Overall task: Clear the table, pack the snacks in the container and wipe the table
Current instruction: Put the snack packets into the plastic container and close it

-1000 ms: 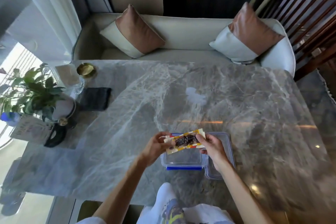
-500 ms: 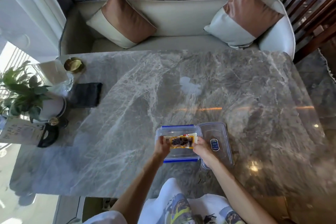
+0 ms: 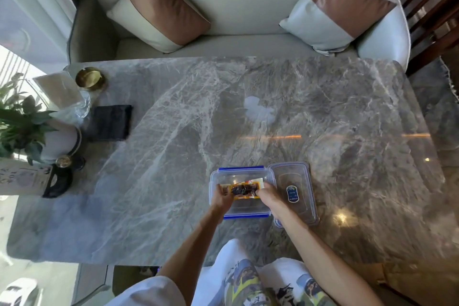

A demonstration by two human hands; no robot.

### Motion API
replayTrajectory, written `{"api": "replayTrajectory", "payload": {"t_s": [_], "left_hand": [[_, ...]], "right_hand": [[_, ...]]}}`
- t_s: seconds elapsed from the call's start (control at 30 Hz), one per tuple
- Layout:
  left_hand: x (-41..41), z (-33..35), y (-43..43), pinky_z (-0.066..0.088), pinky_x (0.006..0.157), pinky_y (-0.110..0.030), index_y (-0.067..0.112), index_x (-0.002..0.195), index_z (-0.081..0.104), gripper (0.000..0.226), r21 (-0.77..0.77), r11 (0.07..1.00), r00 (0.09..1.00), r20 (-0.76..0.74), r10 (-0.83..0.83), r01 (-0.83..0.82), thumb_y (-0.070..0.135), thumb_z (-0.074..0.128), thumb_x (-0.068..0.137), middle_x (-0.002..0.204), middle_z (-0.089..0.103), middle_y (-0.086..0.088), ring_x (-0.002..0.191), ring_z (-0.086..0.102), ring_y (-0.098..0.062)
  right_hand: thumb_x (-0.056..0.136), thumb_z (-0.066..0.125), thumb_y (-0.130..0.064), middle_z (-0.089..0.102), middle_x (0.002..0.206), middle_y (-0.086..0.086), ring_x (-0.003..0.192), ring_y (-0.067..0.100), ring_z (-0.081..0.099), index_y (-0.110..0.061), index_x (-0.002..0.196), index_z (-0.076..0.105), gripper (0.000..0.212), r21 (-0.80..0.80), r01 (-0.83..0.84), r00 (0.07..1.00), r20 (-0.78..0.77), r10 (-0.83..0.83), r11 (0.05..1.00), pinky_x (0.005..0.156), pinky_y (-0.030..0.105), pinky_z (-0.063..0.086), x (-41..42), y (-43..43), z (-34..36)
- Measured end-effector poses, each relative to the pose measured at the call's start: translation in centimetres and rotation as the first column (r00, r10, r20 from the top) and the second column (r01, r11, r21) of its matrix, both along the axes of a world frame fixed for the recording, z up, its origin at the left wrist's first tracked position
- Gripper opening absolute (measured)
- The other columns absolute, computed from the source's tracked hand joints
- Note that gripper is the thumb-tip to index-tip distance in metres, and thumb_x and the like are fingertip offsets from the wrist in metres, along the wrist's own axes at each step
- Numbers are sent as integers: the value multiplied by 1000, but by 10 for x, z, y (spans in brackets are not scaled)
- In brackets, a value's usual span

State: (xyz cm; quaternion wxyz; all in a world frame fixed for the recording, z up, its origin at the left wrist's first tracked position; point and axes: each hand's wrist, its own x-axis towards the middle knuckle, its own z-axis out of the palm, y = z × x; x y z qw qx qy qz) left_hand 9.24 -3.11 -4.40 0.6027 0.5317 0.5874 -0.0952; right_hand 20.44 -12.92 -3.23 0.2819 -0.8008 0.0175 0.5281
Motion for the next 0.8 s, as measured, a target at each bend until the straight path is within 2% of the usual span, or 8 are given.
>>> {"api": "replayTrajectory", "payload": {"t_s": [0.07,0.13,0.27,0.37,0.43,0.53,0.6,0.8], "left_hand": [[2,1,1,45,66,-26,5,104,53,19,1,1000,999,-36,1,-1,-2,51,87,80,55,-2,77,53,-17],[3,2,3,45,66,-29,4,99,56,19,4,1000,998,-64,12,-12,-4,46,85,79,57,-5,82,55,-23],[5,-1,5,51,87,-39,1,120,51,36,7,1000,992,-126,-17,18,-4,43,85,113,62,-19,104,61,-32],[6,-1,6,45,76,-30,3,118,56,32,45,997,988,-143,-61,68,0,45,88,113,65,-16,88,55,-22],[6,-1,6,44,74,-27,5,117,57,32,64,994,988,-137,-78,88,-1,44,88,110,66,-14,88,57,-20],[5,1,4,49,81,-32,9,129,51,45,77,992,992,-83,-97,103,-2,44,86,112,65,-11,102,62,-26],[4,2,3,48,84,-30,9,137,44,52,87,989,992,-65,-110,116,-1,44,86,119,62,-12,102,59,-22],[1,5,2,49,98,-38,6,138,44,53,107,984,987,-98,-130,141,1,48,86,127,61,-16,116,58,-31]], "right_hand": [[92,45,-5,57,136,11,117,25,53,-9,131,54,40,-24,-2,1000,-2,2,1000,87,24,35,1,-1,-2],[92,46,-7,55,138,11,124,28,52,-10,134,51,43,-49,-25,1000,2,25,998,94,27,39,1,-2,-2],[91,42,-9,54,139,12,127,29,50,-13,137,48,46,-88,-107,994,26,110,990,106,37,40,0,-3,-6],[93,37,-4,56,135,11,123,28,51,-15,133,48,43,-45,-140,987,67,143,989,104,36,40,-4,-1,-7],[93,36,-4,52,137,12,125,30,49,-16,138,41,46,-70,-167,981,85,173,983,106,38,39,-6,0,-10],[94,38,-7,52,137,11,126,31,49,-18,140,39,46,-106,-158,980,106,170,982,103,36,39,-9,1,-12],[94,38,-8,54,135,10,124,30,52,-18,137,43,45,-99,-157,980,110,168,983,105,37,41,-10,1,-13],[94,38,-7,46,147,13,132,33,47,-15,147,33,54,-146,-223,971,51,233,964,110,45,40,-7,-2,-13]]}}
